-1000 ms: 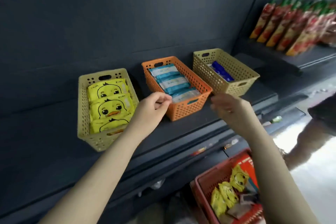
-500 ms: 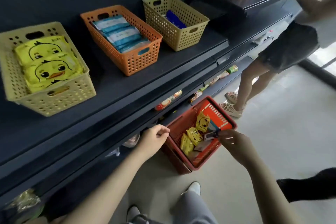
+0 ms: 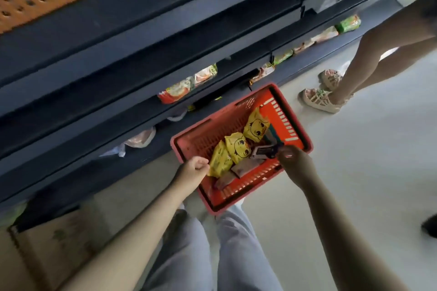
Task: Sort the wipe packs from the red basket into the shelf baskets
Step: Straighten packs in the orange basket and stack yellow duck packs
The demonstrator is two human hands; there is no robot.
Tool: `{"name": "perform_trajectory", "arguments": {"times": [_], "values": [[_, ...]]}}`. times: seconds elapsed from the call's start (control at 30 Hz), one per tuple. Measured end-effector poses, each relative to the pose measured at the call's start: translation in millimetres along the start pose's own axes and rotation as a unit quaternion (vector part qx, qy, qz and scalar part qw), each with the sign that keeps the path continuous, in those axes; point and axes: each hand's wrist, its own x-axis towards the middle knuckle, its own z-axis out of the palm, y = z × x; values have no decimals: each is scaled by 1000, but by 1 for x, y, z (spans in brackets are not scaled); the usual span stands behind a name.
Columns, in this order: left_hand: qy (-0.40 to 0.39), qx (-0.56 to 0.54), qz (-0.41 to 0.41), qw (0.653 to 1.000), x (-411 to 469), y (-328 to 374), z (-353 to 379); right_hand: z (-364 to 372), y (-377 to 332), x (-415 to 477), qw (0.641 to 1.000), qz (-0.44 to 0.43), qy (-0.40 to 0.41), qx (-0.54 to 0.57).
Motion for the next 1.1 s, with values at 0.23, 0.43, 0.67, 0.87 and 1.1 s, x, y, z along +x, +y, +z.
{"name": "perform_trajectory", "arguments": {"times": [0.23, 0.43, 0.67, 0.87, 1.1], "values": [[-9, -43, -81, 996, 138, -16, 73, 65, 51, 151, 999, 44, 28, 10], [3, -115, -141, 983, 216, -15, 114, 110, 84, 219, 998, 54, 42, 13], [46, -202, -183, 961, 244, -29, 137, 135, 96, 222, 996, 61, 66, 12], [39, -175, -166, 970, 253, -38, 140, 142, 94, 235, 996, 41, 69, -34], [49, -146, -137, 979, 253, -45, 136, 155, 82, 241, 984, 55, 158, 56]]}}
